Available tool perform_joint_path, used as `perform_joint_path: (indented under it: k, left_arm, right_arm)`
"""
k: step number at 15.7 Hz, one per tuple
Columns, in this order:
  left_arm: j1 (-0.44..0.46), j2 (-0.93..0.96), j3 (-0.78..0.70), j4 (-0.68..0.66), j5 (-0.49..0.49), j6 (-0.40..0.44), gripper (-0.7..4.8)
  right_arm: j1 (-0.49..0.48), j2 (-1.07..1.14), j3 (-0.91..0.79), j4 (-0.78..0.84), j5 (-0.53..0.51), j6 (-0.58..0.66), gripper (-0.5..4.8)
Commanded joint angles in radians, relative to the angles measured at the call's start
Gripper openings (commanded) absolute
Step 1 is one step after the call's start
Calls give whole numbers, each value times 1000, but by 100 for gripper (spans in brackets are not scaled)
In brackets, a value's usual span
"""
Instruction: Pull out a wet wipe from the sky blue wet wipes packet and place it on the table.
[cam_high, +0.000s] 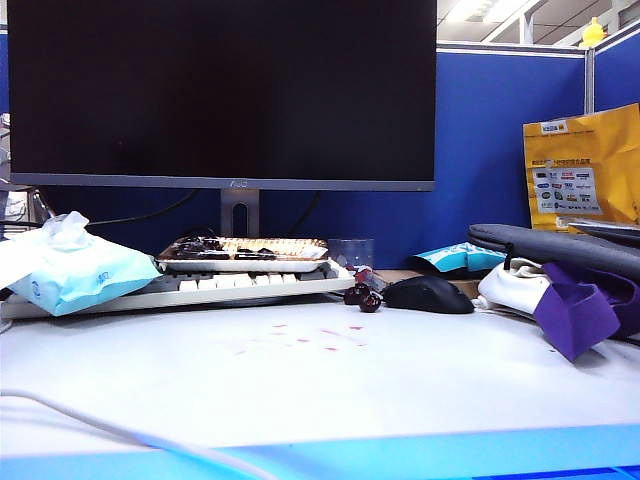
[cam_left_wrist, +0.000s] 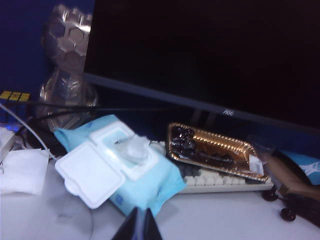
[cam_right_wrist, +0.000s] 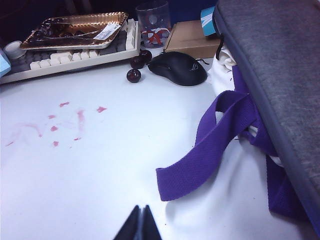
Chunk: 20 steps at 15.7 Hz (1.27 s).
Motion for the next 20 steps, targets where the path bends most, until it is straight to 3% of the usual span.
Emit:
perform_joint_path:
  k: [1, 7, 10, 13, 15, 18, 20]
  left_arm:
    - [0, 199, 151, 37, 4, 7, 25]
    - [0, 957, 708, 2, 162, 44, 25]
    - [0, 1203, 898, -7, 188, 44, 25]
    - [0, 1305, 943, -28, 211, 62, 28]
    - [-2, 1313, 943, -93, 208, 140, 30]
    - [-6, 1321, 943, -167, 146, 244, 30]
    - [-24, 1348, 943, -169, 66, 290, 67]
  right_arm:
    - [0, 0, -1, -1, 0, 2, -1]
    - [0, 0, -1, -1, 0, 2, -1]
    - [0, -1, -1, -1, 0, 2, -1]
    - [0, 0, -1, -1, 0, 2, -1]
    - [0, -2, -1, -1, 0, 2, -1]
    - [0, -2, -1, -1, 0, 2, -1]
    - [0, -2, -1, -1, 0, 2, -1]
